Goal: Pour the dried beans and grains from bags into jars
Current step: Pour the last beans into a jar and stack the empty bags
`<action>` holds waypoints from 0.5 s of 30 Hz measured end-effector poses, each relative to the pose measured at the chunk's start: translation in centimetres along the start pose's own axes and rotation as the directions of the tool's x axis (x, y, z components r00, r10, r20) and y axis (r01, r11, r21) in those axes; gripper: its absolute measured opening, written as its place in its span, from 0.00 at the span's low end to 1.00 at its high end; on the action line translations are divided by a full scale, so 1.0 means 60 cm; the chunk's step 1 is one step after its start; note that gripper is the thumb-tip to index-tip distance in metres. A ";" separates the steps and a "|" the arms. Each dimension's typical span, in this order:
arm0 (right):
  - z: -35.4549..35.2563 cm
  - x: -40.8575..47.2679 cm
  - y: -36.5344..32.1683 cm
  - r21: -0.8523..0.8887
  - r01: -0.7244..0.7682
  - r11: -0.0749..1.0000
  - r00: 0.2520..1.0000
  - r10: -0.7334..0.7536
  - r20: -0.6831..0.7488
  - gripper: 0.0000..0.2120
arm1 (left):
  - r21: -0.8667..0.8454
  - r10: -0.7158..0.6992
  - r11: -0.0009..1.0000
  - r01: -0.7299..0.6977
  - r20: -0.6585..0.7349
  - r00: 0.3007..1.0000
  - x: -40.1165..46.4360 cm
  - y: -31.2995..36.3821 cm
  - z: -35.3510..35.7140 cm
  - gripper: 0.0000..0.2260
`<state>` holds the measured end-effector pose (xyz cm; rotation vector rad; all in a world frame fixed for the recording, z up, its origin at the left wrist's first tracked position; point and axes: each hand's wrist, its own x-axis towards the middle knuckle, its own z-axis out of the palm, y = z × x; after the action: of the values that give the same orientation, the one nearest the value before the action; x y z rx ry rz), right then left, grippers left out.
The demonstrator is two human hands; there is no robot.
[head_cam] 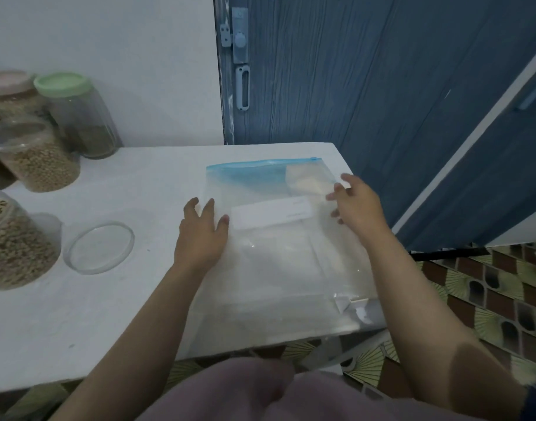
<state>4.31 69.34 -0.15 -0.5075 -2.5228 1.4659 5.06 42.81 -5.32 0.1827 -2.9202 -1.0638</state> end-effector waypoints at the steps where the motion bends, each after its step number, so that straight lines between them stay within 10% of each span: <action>1: -0.009 -0.005 0.004 -0.038 0.026 0.999 1.000 -0.026 -0.012 0.21 | 0.071 0.012 0.997 -0.013 0.007 1.000 -0.011 0.002 0.007 0.24; 6: -0.049 -0.031 0.039 -0.459 -0.049 0.887 0.991 0.099 0.086 0.20 | 0.318 0.044 0.946 -0.064 0.068 0.997 -0.035 -0.005 0.039 0.25; 11: -0.071 -0.062 0.048 -0.368 -0.094 0.925 0.927 0.216 0.306 0.15 | 0.441 0.078 0.893 -0.090 0.046 0.996 -0.040 -0.013 0.059 0.26; 15: -0.076 -0.074 0.031 -0.340 -0.013 0.940 0.982 0.077 0.175 0.16 | 0.442 0.073 0.892 -0.092 0.059 0.996 -0.040 -0.013 0.058 0.27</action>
<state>10.26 72.17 0.58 -0.5002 -2.9522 1.1421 7.29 44.74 -8.45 0.0426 -3.1278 -0.3743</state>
